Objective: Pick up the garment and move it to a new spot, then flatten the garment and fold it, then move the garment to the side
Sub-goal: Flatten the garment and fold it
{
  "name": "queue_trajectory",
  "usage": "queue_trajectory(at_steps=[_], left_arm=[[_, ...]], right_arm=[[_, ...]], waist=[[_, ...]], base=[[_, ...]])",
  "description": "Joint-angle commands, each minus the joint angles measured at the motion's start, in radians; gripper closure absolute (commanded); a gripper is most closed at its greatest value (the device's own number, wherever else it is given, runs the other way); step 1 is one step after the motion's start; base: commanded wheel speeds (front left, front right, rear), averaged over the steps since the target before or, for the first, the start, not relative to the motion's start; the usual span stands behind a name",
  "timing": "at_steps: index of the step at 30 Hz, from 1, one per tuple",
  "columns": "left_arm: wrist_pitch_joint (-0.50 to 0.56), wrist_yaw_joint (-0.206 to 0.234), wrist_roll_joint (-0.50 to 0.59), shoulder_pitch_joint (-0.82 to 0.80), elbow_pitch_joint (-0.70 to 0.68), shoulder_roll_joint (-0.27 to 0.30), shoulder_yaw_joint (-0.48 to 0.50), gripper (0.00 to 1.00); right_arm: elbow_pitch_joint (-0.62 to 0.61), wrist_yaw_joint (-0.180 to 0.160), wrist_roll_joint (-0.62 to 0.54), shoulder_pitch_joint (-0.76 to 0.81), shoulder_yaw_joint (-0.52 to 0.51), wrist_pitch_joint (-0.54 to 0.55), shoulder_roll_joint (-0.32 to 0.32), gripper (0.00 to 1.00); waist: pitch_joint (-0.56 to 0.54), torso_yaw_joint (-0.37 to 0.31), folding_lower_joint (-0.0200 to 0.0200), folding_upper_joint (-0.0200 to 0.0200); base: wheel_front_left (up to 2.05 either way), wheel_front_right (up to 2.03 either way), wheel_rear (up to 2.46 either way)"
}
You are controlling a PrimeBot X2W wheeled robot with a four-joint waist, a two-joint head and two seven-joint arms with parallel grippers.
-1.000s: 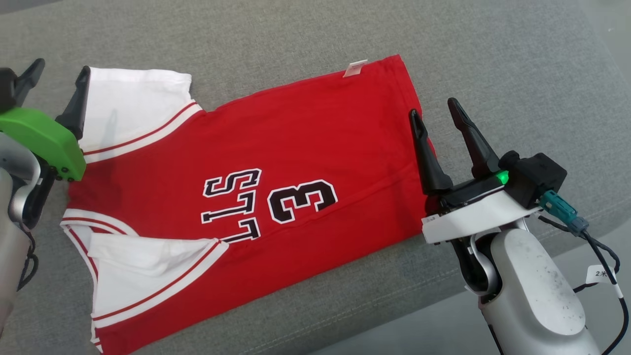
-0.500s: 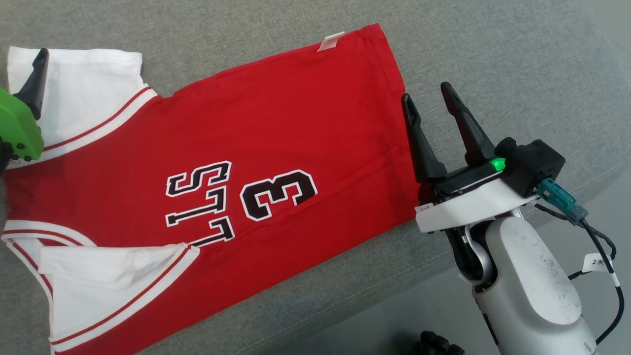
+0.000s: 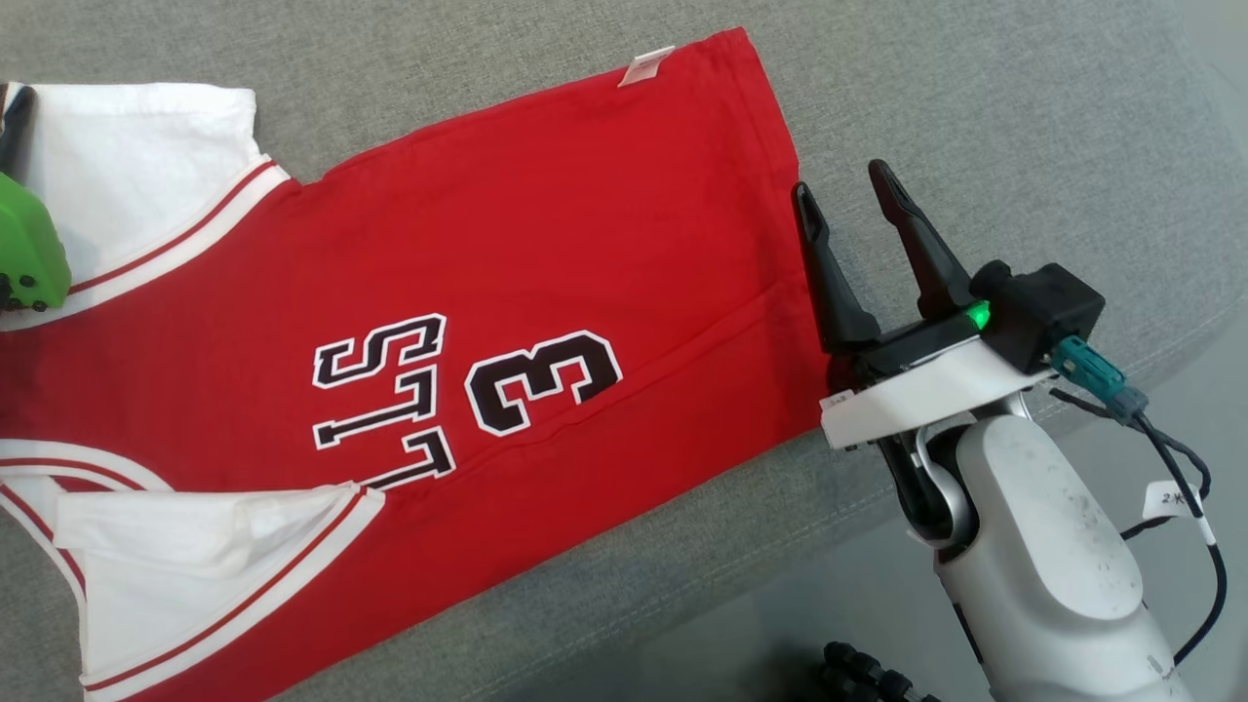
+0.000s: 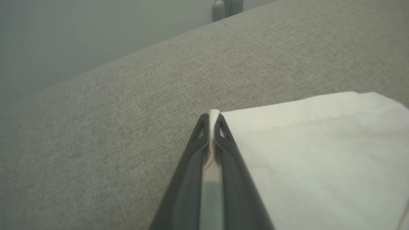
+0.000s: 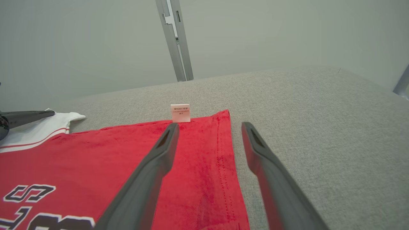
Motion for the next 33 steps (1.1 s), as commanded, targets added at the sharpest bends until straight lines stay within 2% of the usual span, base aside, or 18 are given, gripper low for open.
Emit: queue_trajectory(at_steps=[1, 27, 28, 29, 30, 31, 32, 33], left_arm=[[-0.006, -0.002, -0.012, -0.018, 0.001, 0.0, -0.003, 1.0], [-0.147, -0.002, -0.084, -0.128, -0.022, -0.049, -0.197, 1.0], [-0.151, -0.002, -0.084, -0.131, -0.022, -0.051, -0.203, 1.0], [-0.154, -0.002, -0.085, -0.135, -0.022, -0.053, -0.209, 1.0], [-0.157, -0.002, -0.086, -0.139, -0.023, -0.057, -0.216, 1.0], [-0.161, -0.002, -0.086, -0.143, -0.024, -0.06, -0.222, 1.0], [-0.165, -0.002, -0.089, -0.147, -0.025, -0.062, -0.228, 1.0], [-0.168, -0.002, -0.092, -0.149, -0.025, -0.062, -0.232, 1.0]], right_arm=[[0.01, -0.001, -0.006, -0.018, -0.003, -0.003, -0.001, 0.0], [0.811, -0.001, -0.013, -0.609, -0.052, 0.132, -0.002, 0.0], [0.835, -0.001, -0.014, -0.621, -0.054, 0.131, -0.002, 0.15], [0.862, -0.001, -0.013, -0.628, -0.057, 0.139, -0.002, 0.51], [0.884, -0.001, -0.015, -0.637, -0.054, 0.142, -0.002, 0.57], [0.896, -0.001, -0.013, -0.648, -0.054, 0.13, -0.001, 0.68], [0.909, -0.001, -0.008, -0.657, -0.051, 0.121, -0.002, 0.96], [0.929, -0.001, -0.008, -0.661, -0.051, 0.119, -0.001, 1.0]], waist=[[-0.003, 0.004, 0.0, 0.0], [0.004, 0.133, 0.0, 0.0], [0.005, 0.136, 0.0, 0.0], [0.005, 0.14, 0.0, 0.0], [0.006, 0.143, 0.0, 0.0], [0.006, 0.146, 0.0, 0.0], [0.006, 0.149, 0.0, 0.0], [0.006, 0.151, 0.0, 0.0]], base=[[0.0, 0.0, 0.0], [0.0, 0.0, 0.0], [0.0, 0.0, 0.0], [0.0, 0.0, 0.0], [0.0, 0.0, 0.0], [0.0, 0.0, 0.0], [0.0, 0.0, 0.0], [0.0, 0.0, 0.0]])
